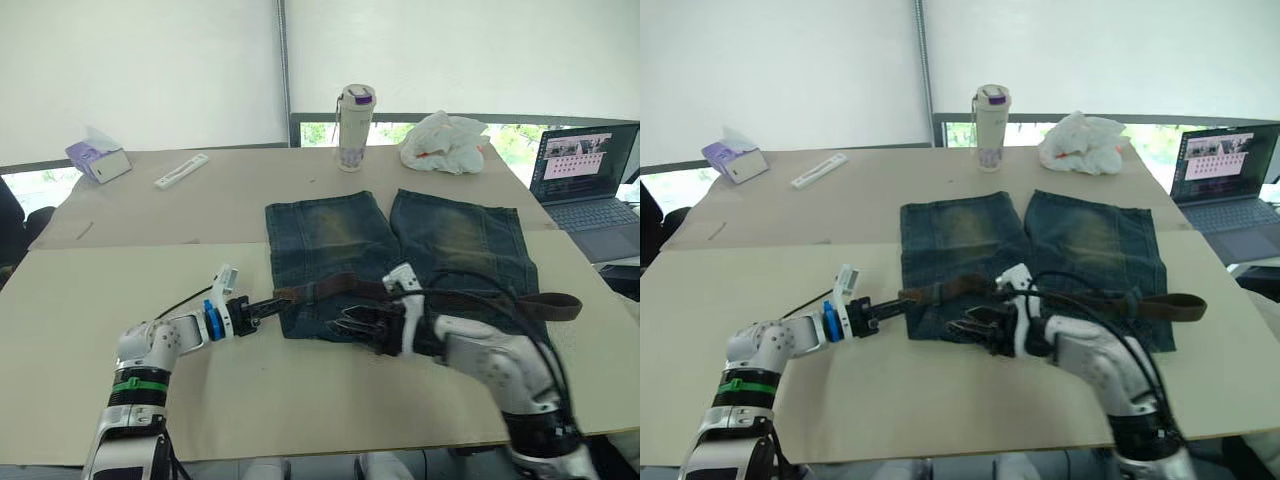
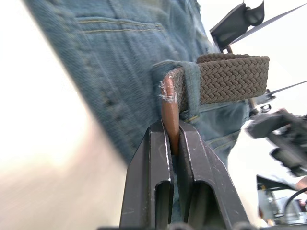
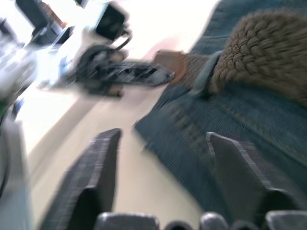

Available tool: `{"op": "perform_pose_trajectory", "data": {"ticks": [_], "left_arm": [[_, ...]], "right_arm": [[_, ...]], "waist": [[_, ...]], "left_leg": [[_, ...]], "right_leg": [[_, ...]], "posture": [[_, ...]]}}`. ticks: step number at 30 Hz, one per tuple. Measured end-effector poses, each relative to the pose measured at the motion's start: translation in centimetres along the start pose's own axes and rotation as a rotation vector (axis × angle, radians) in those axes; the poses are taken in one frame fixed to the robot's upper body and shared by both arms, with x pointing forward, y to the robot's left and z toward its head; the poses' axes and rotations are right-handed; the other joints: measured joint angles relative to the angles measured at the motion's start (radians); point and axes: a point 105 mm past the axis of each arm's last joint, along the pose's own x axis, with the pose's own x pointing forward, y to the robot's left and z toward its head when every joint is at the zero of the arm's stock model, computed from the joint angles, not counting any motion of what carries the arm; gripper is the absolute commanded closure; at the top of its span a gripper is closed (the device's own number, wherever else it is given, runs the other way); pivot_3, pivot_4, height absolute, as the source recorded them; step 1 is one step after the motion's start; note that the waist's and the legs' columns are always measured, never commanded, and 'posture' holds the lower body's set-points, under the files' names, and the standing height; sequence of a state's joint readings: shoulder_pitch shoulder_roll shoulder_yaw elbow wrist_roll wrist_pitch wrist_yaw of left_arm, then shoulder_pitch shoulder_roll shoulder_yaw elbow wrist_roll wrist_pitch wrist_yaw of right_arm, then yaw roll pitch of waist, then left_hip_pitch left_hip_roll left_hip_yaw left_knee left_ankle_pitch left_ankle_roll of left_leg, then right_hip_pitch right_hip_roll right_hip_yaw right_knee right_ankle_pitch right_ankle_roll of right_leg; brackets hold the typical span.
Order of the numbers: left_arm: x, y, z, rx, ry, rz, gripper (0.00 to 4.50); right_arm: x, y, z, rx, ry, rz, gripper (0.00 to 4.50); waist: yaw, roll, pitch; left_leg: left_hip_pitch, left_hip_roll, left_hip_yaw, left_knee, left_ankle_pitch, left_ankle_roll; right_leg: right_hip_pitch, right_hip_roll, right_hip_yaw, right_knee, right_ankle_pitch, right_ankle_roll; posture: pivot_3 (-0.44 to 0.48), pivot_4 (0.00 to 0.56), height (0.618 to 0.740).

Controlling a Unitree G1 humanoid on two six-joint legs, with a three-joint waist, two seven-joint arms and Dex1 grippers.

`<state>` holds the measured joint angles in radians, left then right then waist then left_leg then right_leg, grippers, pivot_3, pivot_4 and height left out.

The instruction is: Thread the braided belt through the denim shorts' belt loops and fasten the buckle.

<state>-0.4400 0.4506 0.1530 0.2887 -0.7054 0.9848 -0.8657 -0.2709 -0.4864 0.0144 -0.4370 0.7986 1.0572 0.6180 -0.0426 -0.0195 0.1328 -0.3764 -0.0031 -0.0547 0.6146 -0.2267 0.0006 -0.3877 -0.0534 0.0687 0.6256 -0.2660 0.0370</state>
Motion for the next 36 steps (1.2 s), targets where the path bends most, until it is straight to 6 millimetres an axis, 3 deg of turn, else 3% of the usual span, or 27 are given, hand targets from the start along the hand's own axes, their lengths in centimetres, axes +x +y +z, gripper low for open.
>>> {"op": "perform_pose_trajectory", "data": {"ticks": [4,7,12,18,22,27,28,36], "left_arm": [[-1.0,-0.5,0.5,0.059,0.018,-0.007,4.50],[-2.5,-0.5,1.0,0.110,0.038,0.011,4.50],[-3.8,0.5,1.4,0.140,0.038,0.054,4.50],[-4.1,1.2,1.6,0.155,0.031,0.071,4.50],[-4.5,1.7,1.8,0.166,0.030,0.088,4.50],[-4.6,2.0,2.0,0.180,0.029,0.101,4.50],[-4.6,2.0,2.0,0.181,0.029,0.105,4.50],[-5.0,2.9,3.2,0.218,-0.018,0.159,4.50]], "right_arm": [[-3.7,-0.7,1.2,-0.057,-0.026,-0.038,0.65],[-8.6,-4.0,1.9,-0.110,-0.039,-0.246,0.65],[-16.4,-10.0,-0.6,-0.104,0.061,-0.605,0.65],[-21.0,-13.1,-2.5,-0.124,0.186,-0.798,0.65],[-21.3,-13.8,-3.2,-0.103,0.205,-0.833,0.65],[-19.7,-13.9,-3.3,-0.038,0.178,-0.788,0.65],[-19.3,-13.9,-3.4,-0.023,0.173,-0.778,1.17],[-19.3,-14.1,-3.7,0.001,0.189,-0.783,3.88]], "waist": [[0.002,-0.001,0.001],[0.008,-0.002,0.001],[0.023,-0.002,0.002],[0.019,-0.002,0.002],[0.018,-0.002,0.002],[0.019,-0.002,0.002],[0.019,-0.002,0.002],[0.024,-0.002,0.001]], "left_leg": [[0.000,0.000,0.000,0.000,0.000,0.000],[0.000,-0.001,0.002,0.000,0.000,0.000],[0.000,-0.001,0.006,0.000,0.000,0.000],[0.001,0.000,0.008,0.000,0.000,0.000],[0.001,0.000,0.008,0.000,0.000,0.000],[0.000,0.000,0.007,0.001,0.000,0.000],[0.000,0.000,0.007,0.001,0.000,0.000],[0.000,0.000,0.007,0.001,0.000,0.000]], "right_leg": [[0.000,0.000,0.000,0.000,-0.001,0.001],[0.001,-0.001,0.000,-0.001,-0.004,0.007],[0.001,-0.001,0.001,-0.002,-0.004,0.006],[0.001,0.000,0.001,-0.001,-0.004,0.006],[0.001,0.000,0.002,0.000,0.000,0.000],[0.001,0.000,0.002,0.000,0.000,0.000],[0.001,0.000,0.001,0.000,0.000,0.000],[0.001,0.000,0.001,0.000,0.000,0.000]], "posture": [[0.000,0.150,0.740],[0.000,0.150,0.740],[0.000,0.150,0.740],[0.000,0.150,0.740],[0.000,0.150,0.740],[0.000,0.150,0.740],[0.000,0.150,0.740],[0.000,0.150,0.740]]}}
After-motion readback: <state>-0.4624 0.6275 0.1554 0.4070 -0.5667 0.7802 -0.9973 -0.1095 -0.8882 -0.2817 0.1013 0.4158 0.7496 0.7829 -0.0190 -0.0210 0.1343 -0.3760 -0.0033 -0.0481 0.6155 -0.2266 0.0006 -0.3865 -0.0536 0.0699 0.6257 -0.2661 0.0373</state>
